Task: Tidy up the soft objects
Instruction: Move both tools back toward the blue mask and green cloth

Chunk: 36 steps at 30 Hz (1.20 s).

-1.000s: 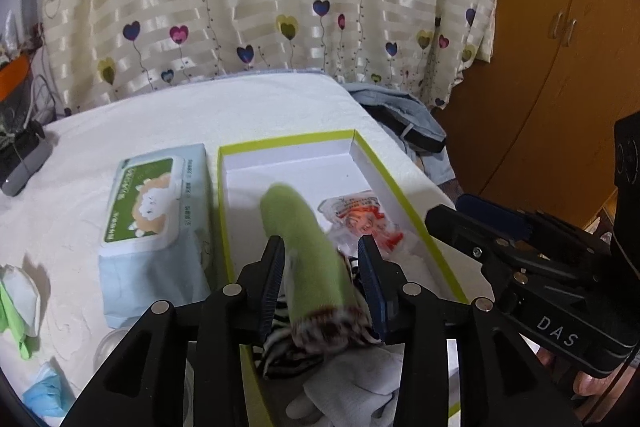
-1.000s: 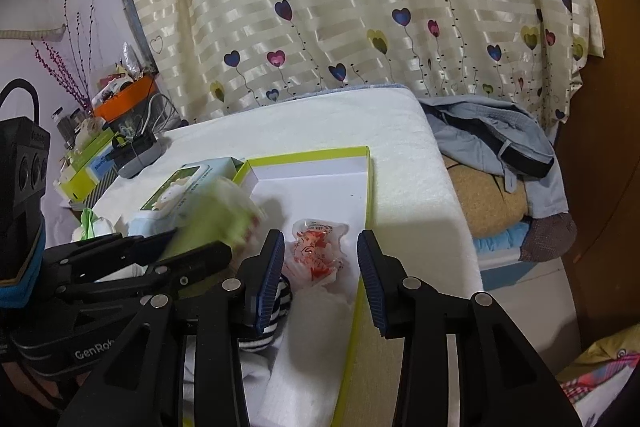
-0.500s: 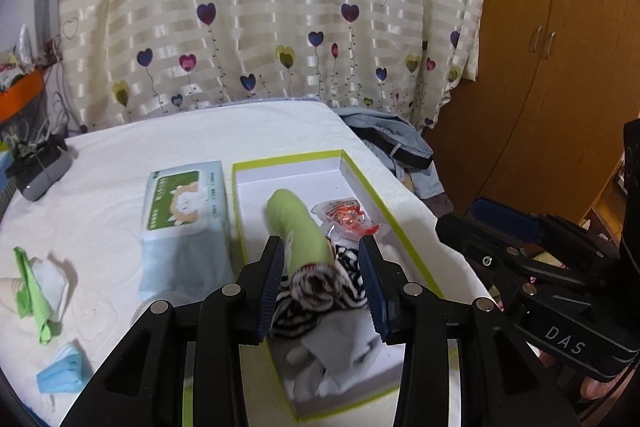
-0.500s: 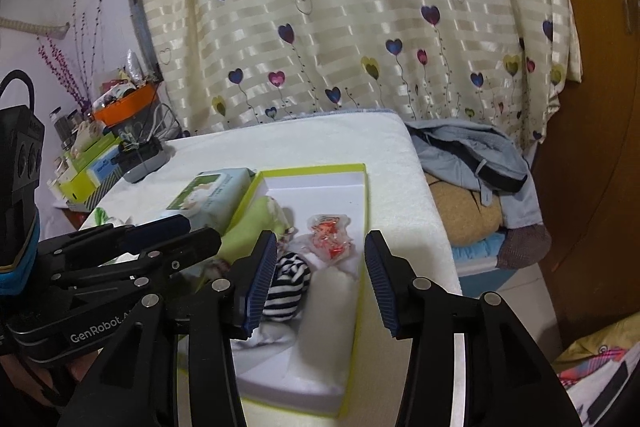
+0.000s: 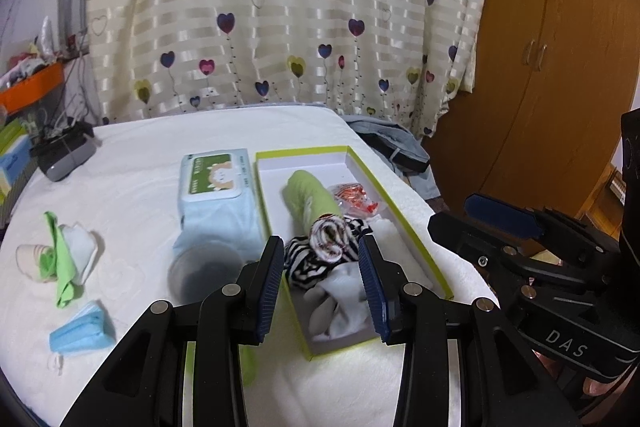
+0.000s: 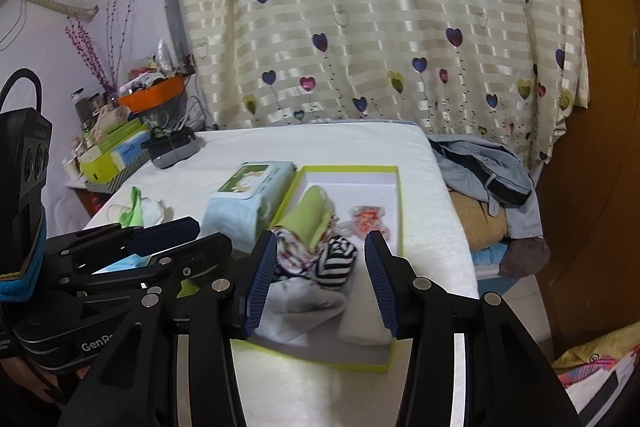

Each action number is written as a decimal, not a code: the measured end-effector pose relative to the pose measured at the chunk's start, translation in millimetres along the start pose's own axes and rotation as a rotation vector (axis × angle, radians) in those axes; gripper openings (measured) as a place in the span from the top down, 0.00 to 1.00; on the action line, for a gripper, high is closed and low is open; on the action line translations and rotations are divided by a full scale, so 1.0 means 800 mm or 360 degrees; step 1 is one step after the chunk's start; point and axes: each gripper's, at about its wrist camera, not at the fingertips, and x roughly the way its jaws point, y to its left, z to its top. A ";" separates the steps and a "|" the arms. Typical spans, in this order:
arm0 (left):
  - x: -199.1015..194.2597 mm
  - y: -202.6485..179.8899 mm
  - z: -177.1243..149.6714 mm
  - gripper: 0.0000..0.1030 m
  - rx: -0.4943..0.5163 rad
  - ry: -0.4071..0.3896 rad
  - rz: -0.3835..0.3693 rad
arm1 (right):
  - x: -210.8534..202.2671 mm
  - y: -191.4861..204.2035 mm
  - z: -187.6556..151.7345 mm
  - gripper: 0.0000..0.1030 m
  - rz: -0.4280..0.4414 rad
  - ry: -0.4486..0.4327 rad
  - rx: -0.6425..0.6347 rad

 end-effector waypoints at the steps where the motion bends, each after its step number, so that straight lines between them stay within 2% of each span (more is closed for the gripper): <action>1: -0.004 0.003 -0.002 0.64 -0.0009 -0.0006 0.0001 | -0.002 0.005 -0.001 0.54 0.0007 0.0004 -0.0015; 17: -0.046 0.050 -0.040 0.64 -0.0124 -0.0058 0.0095 | -0.009 0.053 -0.018 0.54 0.0119 0.0033 -0.0126; 36: -0.059 0.097 -0.056 0.64 -0.0237 -0.0081 0.0148 | 0.002 0.099 -0.022 0.54 0.0246 0.0070 -0.0236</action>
